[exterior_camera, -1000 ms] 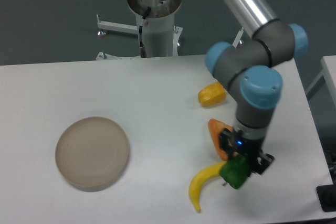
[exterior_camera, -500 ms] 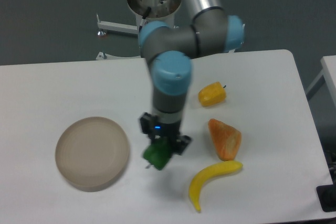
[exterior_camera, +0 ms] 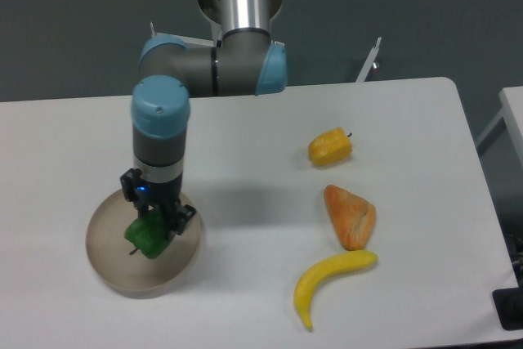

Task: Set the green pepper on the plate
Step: 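Lower the green pepper onto the plate and open the gripper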

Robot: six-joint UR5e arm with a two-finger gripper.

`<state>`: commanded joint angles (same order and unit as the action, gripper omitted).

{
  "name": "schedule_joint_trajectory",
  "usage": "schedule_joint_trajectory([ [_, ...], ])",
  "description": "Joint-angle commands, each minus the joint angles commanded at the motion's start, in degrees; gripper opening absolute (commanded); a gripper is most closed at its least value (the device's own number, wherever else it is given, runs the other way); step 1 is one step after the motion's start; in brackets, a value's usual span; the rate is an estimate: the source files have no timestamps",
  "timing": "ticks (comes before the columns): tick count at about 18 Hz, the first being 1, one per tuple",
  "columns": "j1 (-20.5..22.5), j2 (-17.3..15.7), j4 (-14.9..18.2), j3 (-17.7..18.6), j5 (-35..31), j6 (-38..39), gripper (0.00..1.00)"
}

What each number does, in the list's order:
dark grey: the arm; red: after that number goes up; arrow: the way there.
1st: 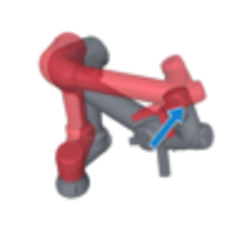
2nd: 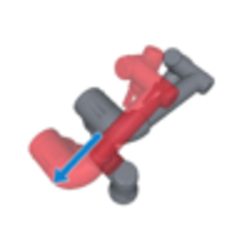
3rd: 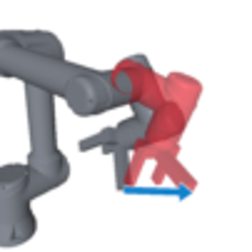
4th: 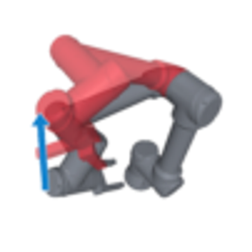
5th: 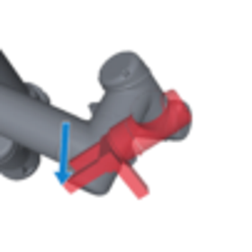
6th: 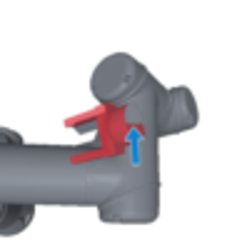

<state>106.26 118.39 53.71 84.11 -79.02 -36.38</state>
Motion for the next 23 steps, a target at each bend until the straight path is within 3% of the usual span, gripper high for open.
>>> schedule_joint_trajectory([
  [3, -0.4, 0.6, -0.2, 0.4, 1.2, -0.4, 0.34],
  [7, -0.4, 1.1, -0.2, 1.5, 1.1, -8.9, 0.34],
  [20, -0.8, 3.3, -0.4, 1.1, 2.3, -8.8, 0.34],
  [23, -0.8, 3.3, -0.4, 1.1, 2.8, -8.8, 0.39],
])
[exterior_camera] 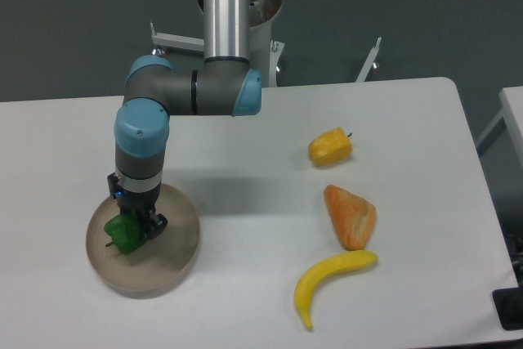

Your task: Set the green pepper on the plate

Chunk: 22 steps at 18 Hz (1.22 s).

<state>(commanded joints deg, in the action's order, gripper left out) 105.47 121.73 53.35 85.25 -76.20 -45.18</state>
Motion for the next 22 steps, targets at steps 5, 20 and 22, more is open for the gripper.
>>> schedule_joint_trajectory([
  [5, 0.0, 0.0, 0.0, 0.0, 0.0, -0.1, 0.39],
  [20, 0.3, -0.3, 0.0, 0.1, 0.1, -0.2, 1.00],
  [22, 1.7, -2.0, 0.2, 0.1, 0.4, -0.3, 1.00],
])
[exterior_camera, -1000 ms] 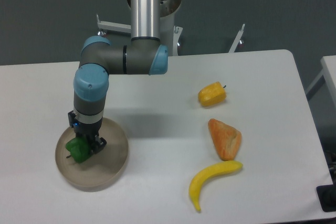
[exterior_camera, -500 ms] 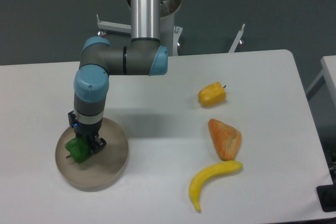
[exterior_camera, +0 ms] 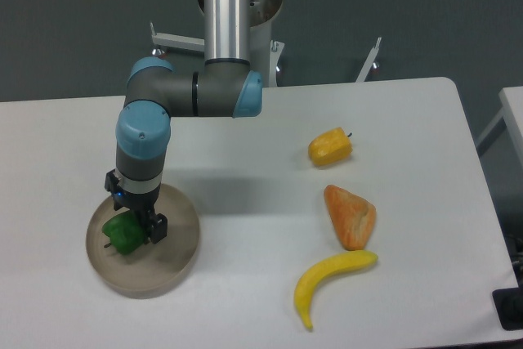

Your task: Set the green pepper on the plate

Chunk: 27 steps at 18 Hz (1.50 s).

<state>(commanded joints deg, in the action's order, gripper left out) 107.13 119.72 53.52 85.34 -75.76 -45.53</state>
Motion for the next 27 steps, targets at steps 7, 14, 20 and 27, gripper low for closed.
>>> schedule_joint_trajectory([
  [7, 10.5, -3.3, 0.7, -1.0, -0.4, -4.5, 1.00],
  [14, 20.0, -1.0, 1.1, -5.9, -4.4, -14.8, 1.00],
  [20, 24.8, 0.4, 1.1, -8.1, -9.7, -20.4, 1.00],
  [27, 27.4, 1.9, 1.1, -10.0, -12.3, -22.3, 1.00],
])
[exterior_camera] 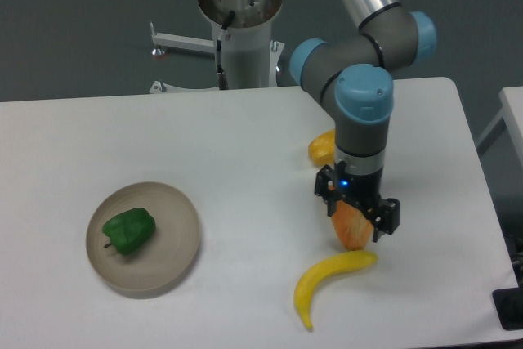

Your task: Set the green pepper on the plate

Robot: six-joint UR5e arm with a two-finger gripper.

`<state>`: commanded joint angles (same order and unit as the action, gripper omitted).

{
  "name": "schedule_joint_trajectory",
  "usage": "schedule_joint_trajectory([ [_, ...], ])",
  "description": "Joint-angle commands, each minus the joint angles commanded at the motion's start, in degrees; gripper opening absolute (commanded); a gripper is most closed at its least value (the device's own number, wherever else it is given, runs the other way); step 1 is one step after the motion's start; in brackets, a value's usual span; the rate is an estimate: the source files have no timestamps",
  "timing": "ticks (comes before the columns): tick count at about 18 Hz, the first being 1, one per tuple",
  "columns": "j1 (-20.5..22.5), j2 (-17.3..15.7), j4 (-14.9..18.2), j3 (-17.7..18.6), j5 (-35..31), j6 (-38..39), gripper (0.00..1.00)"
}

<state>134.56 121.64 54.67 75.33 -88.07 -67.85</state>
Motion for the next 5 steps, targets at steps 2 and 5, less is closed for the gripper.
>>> schedule_joint_trajectory([
  [2, 0.1, 1.1, -0.2, -0.5, -0.3, -0.1, 1.00],
  [5, 0.6, 1.8, -0.2, -1.2, -0.4, 0.0, 1.00],
])
